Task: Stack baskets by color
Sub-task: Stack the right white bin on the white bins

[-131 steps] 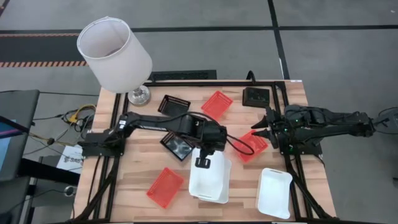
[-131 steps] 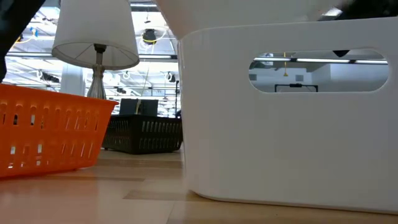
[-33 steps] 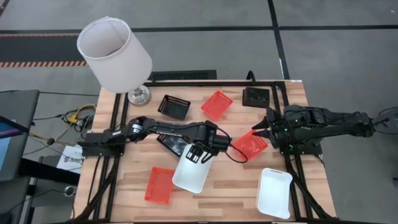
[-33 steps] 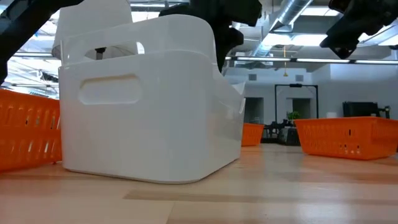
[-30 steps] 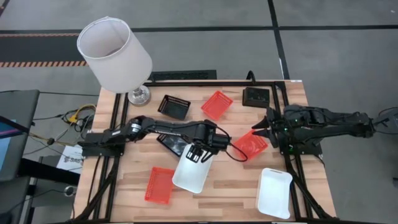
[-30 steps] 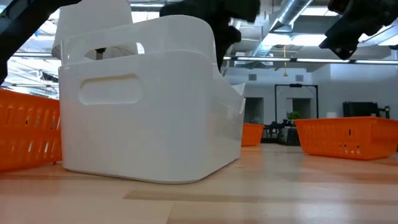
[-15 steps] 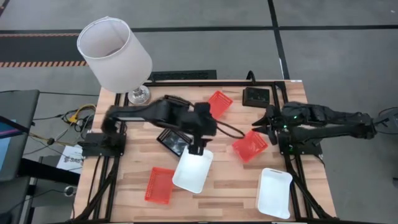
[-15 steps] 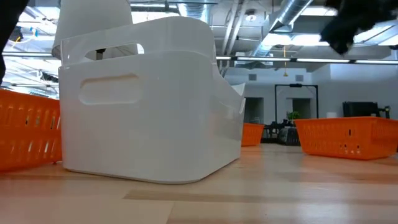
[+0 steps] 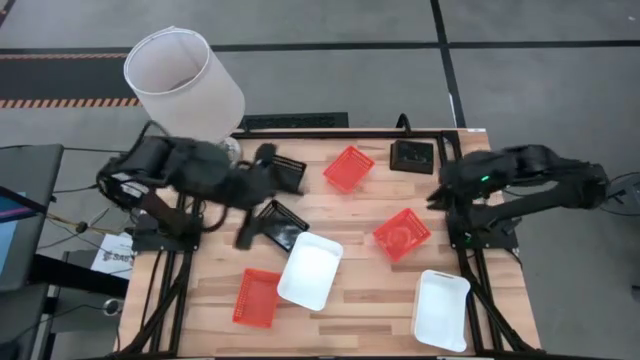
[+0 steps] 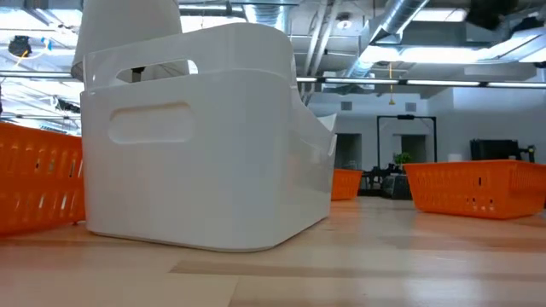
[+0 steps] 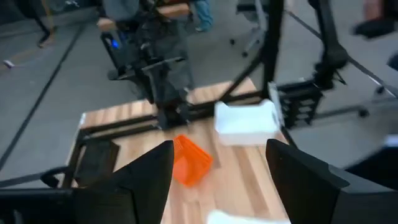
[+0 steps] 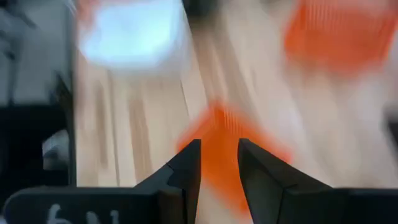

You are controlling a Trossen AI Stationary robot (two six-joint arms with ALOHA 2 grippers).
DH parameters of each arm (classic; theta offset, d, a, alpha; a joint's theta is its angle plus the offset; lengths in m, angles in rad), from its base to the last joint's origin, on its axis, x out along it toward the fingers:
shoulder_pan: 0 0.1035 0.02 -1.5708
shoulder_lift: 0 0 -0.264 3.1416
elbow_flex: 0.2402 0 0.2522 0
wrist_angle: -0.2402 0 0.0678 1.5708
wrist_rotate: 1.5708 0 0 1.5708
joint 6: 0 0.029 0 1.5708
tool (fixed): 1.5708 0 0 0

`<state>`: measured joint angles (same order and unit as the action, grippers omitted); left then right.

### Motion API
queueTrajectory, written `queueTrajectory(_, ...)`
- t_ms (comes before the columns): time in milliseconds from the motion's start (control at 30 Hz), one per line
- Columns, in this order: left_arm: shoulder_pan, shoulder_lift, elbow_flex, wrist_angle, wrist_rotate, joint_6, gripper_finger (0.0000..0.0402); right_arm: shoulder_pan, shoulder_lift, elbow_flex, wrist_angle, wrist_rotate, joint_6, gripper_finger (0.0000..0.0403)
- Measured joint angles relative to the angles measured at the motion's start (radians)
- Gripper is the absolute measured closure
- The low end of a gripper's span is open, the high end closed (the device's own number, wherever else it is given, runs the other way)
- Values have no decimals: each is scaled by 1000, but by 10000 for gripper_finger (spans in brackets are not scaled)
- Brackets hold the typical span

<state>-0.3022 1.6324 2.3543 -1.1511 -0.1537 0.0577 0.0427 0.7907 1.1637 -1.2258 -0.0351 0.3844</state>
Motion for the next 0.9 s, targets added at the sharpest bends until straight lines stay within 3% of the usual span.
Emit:
queueTrajectory(167, -167, -19, -1, -90, -157, -64, 156, 109, 93, -69, -186, -47, 233, 280)
queueTrajectory(300, -303, -17, -17, -169, -361, -158, 156, 248, 140, -138, -152, -125, 386, 280)
queueTrajectory(400, -387, -17, -96, -189, -503, -230, 156, 369, 165, -172, -97, -128, 504, 280)
queueTrajectory(500, -446, -28, -210, -178, -608, -293, 156, 489, 202, -179, -39, -127, 629, 280)
queueTrajectory(667, -484, -58, -442, -83, -683, -415, 156, 681, 268, -180, 120, -59, 832, 280)
queueTrajectory(900, -466, -140, -837, 301, -758, -466, 156, 853, 436, -180, 265, 36, 1000, 280)
